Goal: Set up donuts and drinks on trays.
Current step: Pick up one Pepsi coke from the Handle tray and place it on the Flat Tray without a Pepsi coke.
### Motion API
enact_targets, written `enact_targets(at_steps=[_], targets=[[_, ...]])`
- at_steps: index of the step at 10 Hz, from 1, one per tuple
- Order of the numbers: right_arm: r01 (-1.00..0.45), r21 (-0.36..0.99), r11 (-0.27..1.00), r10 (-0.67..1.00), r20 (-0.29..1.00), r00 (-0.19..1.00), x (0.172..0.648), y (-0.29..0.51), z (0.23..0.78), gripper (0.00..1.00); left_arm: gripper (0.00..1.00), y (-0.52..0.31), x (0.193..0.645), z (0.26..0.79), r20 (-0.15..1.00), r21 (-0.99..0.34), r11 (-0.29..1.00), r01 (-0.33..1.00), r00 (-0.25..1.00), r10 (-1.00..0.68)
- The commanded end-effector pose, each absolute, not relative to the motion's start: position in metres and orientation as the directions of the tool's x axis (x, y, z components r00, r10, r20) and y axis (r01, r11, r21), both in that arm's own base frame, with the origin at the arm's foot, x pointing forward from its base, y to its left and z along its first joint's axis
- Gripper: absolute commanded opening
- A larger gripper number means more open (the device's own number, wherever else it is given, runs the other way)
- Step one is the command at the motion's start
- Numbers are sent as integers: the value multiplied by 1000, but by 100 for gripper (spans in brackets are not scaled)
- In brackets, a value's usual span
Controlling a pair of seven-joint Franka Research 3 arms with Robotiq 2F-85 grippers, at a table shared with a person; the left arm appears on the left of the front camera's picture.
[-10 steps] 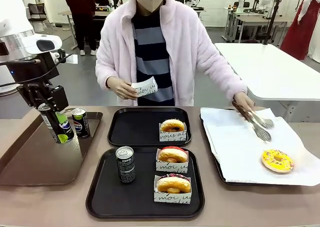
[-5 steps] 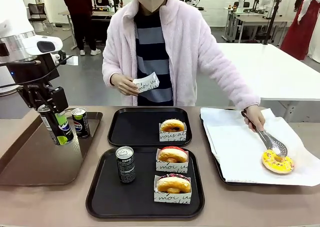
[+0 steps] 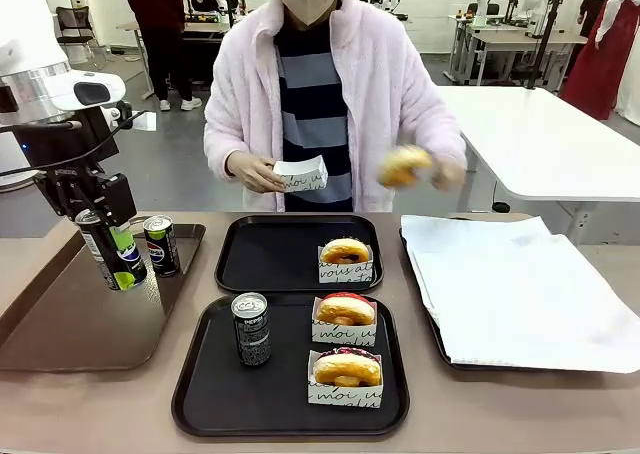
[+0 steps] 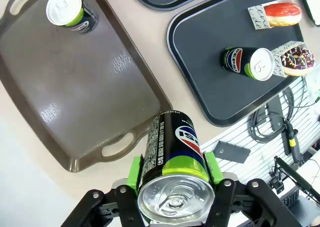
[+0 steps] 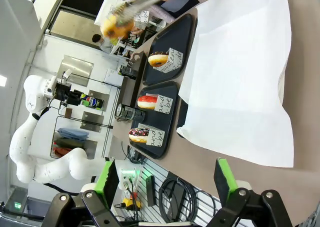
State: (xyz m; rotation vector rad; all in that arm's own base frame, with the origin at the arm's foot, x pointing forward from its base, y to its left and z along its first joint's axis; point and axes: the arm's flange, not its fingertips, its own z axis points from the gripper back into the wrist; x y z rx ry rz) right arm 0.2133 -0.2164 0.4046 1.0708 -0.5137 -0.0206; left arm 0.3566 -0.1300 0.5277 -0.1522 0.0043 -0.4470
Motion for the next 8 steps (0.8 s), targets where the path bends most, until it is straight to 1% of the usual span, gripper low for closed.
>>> enact_targets(at_steps=[1, 2, 3, 4, 5, 8], targets=[[-243, 841, 483, -264, 404, 876, 213, -215, 404, 100, 58, -130, 357, 528, 29, -148, 891, 430, 902, -431], [-243, 841, 483, -264, 404, 876, 213, -215, 404, 100, 58, -137, 358, 529, 94, -145, 879, 454, 891, -444], [-243, 841, 483, -264, 404, 876, 213, -215, 404, 100, 58, -149, 358, 529, 181, -69, 879, 472, 872, -454], [-243, 841, 483, -264, 404, 876, 213, -215, 404, 100, 58, -164, 362, 528, 231, 4, 876, 483, 851, -471], [-243, 841, 483, -264, 404, 876, 213, -215, 404, 100, 58, -178, 375, 528, 276, 63, 877, 477, 836, -475], [-243, 841, 483, -264, 404, 876, 213, -215, 404, 100, 58, -217, 412, 512, 293, 67, 856, 512, 810, -507]])
